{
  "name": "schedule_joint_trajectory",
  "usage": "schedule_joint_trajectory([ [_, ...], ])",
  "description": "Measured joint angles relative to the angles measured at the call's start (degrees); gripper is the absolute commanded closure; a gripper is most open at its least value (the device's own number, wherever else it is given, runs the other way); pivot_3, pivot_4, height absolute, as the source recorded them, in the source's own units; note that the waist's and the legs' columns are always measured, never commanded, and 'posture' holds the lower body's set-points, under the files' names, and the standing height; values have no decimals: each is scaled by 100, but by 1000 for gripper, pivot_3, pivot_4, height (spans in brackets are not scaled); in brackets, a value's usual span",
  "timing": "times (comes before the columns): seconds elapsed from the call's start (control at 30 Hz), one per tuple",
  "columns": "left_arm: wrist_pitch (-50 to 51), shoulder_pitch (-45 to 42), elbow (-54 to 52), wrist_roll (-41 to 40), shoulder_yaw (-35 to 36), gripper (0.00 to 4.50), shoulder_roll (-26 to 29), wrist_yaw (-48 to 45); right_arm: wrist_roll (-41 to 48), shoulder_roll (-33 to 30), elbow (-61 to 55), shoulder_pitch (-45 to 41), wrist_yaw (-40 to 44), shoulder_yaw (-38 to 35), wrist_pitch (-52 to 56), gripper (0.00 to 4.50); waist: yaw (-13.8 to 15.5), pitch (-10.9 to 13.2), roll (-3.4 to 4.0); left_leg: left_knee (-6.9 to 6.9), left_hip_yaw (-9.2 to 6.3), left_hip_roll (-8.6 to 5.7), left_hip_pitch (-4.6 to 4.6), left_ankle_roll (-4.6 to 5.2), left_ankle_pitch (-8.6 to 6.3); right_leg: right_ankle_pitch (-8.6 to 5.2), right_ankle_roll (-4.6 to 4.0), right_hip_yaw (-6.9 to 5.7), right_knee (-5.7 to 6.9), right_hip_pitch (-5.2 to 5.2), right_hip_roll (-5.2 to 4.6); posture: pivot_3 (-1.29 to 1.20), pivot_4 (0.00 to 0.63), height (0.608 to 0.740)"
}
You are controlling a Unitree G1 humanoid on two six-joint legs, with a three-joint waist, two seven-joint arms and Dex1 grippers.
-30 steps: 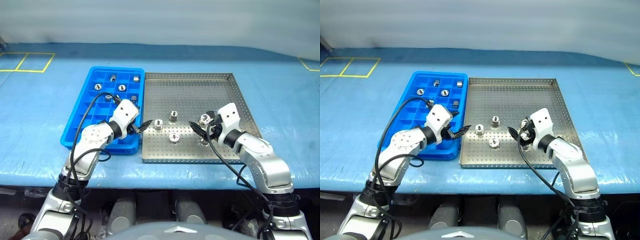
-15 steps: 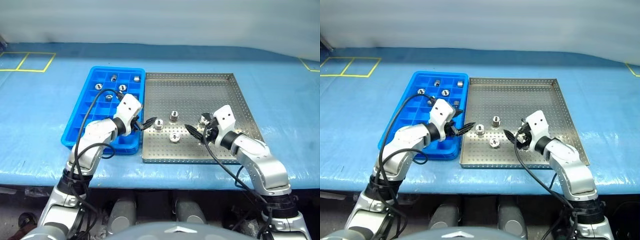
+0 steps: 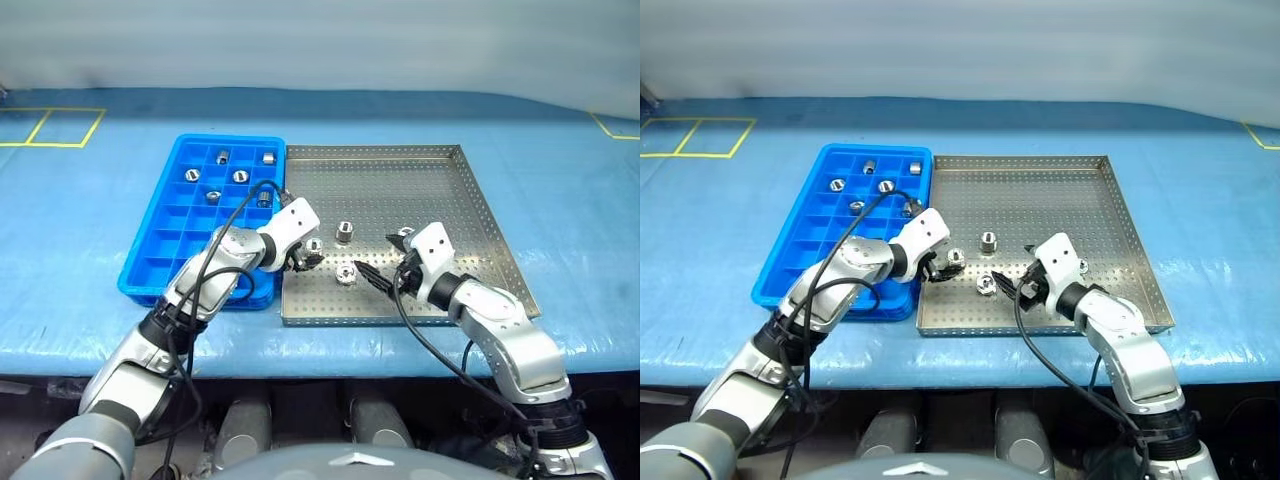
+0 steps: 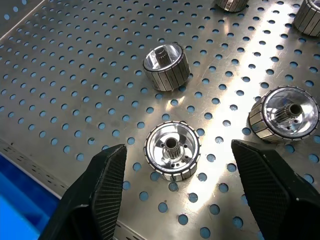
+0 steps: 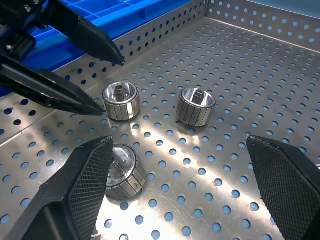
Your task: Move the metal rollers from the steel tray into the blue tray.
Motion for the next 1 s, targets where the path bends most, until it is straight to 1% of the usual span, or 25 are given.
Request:
schedule_joint_trajectory([
  [0.23, -127, -367, 497, 331, -325, 860, -121, -81, -80, 28, -62, 5, -109, -1, -64, 40, -15, -3, 5, 4, 0, -1, 7, 0, 1, 1, 1, 1, 2, 10, 0, -11, 150, 740],
  [0.33, -140, -428, 692, 432, -434, 1478, -210, -159, -105, 64, -65, -15, -171, -6, -83, 0, -52, -3, 5, 2, 0, -1, 6, 0, 1, 1, 1, 1, 1, 9, 0, -22, 150, 740],
  [0.47, -199, -450, 955, 515, -543, 2759, -283, -274, -160, 123, -72, -17, -331, -14, -108, 0, -152, -4, 6, -2, 0, 0, 6, 1, 1, 1, 1, 3, 2, 6, 2, -38, 150, 740],
  [0.77, -333, -474, 1086, 506, -449, 2806, -341, -388, -214, 185, -159, -1, -473, -48, -133, 0, -149, -5, 7, 2, 1, -1, 5, 1, 1, 2, 3, 6, 2, 7, 1, -47, 150, 740],
  [0.87, -265, -312, 1007, 279, -65, 2806, -458, -378, -218, 165, -166, 16, -419, 4, -128, 0, -166, -4, 7, 0, 1, 0, -2, 1, 1, 2, 3, 7, 3, -2, 3, -44, 150, 740],
  [1.0, 67, -67, 307, -82, 630, 2806, -425, -290, -184, 110, -201, 12, -177, 194, -104, 0, -170, -4, 6, -2, 0, 1, -5, 1, 1, 3, 4, 7, 3, -6, 3, -12, 150, 740],
])
